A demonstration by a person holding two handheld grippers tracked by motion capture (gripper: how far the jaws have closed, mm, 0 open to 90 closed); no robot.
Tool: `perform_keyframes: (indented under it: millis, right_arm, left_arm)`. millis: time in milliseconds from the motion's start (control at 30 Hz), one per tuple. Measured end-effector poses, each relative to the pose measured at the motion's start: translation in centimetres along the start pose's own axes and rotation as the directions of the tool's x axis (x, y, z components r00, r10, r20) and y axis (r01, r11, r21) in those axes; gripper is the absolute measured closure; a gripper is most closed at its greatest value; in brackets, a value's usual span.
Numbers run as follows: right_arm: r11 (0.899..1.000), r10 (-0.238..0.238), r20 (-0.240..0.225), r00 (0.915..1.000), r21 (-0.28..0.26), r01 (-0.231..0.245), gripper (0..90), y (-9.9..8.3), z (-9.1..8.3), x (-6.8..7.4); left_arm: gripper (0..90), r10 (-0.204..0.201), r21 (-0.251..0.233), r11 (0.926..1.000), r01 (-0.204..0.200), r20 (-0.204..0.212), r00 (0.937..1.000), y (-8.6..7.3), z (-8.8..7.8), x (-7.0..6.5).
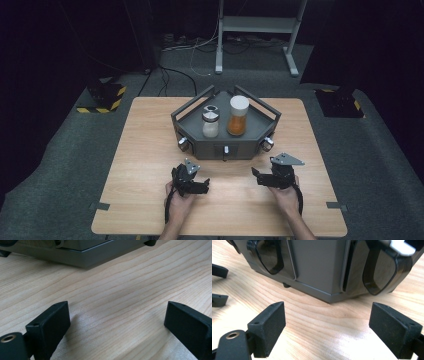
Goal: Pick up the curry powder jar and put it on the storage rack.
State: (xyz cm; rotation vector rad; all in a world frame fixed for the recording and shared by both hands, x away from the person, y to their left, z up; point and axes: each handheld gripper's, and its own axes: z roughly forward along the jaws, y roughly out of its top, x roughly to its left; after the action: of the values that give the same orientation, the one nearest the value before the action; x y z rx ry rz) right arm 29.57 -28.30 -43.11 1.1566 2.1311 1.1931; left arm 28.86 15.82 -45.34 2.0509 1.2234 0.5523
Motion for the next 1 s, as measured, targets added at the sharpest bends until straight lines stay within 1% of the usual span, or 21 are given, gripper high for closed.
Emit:
perform_keyframes:
  millis: [167,300,367,533,600,667,733,833,1000]
  right_arm:
    - [1.0,0.01,0.011,0.9999,0.011,-0.01,13.2,-0.7,0.2,-0.2]
    - [0.999,-0.014,0.03,0.9994,0.031,0.013,13.0,-0.9,0.3,-0.4]
    - [0.999,-0.017,0.036,0.9992,0.033,0.016,12.9,-1.0,0.3,-0.5]
    - [0.999,-0.008,0.049,0.9988,0.045,0.006,12.5,-1.4,0.4,-1.0]
    - [0.999,-0.011,0.057,0.9983,0.051,0.008,12.3,-1.6,0.5,-1.1]
    - [0.999,-0.001,0.047,0.9989,0.047,-0.001,11.6,-1.9,0.5,-1.4]
    - [0.999,-0.002,0.053,0.9986,0.046,0.0,11.4,-2.1,0.5,-1.5]
    - [0.999,0.009,0.053,0.9986,0.049,-0.012,11.2,-2.3,0.5,-1.7]
    - [0.998,0.014,0.064,0.9979,0.067,-0.018,11.1,-2.5,0.6,-1.9]
  left_arm:
    - [6.6,0.0,0.0,1.0,0.0,0.0,1.0,0.0,0.0,0.0]
    - [6.6,-0.001,-0.001,1.0,0.001,-0.001,1.0,0.0,0.0,0.0]
    - [6.6,0.001,0.001,1.0,0.0,-0.001,1.0,0.0,0.0,0.0]
    - [6.6,-0.001,0.0,1.0,0.001,-0.001,1.0,0.0,0.0,0.0]
    - [6.7,-0.001,0.0,1.0,0.001,-0.001,1.0,0.0,0.0,0.0]
    - [6.6,-0.001,0.0,1.0,0.001,-0.001,1.0,0.0,0.0,0.0]
    - [6.7,0.001,0.001,1.0,-0.001,-0.001,1.0,0.0,0.0,0.0]
    - [6.7,-0.001,0.0,1.0,0.001,-0.001,1.0,0.0,0.0,0.0]
    - [6.6,0.0,0.001,1.0,0.0,-0.001,1.0,0.0,0.0,0.0]
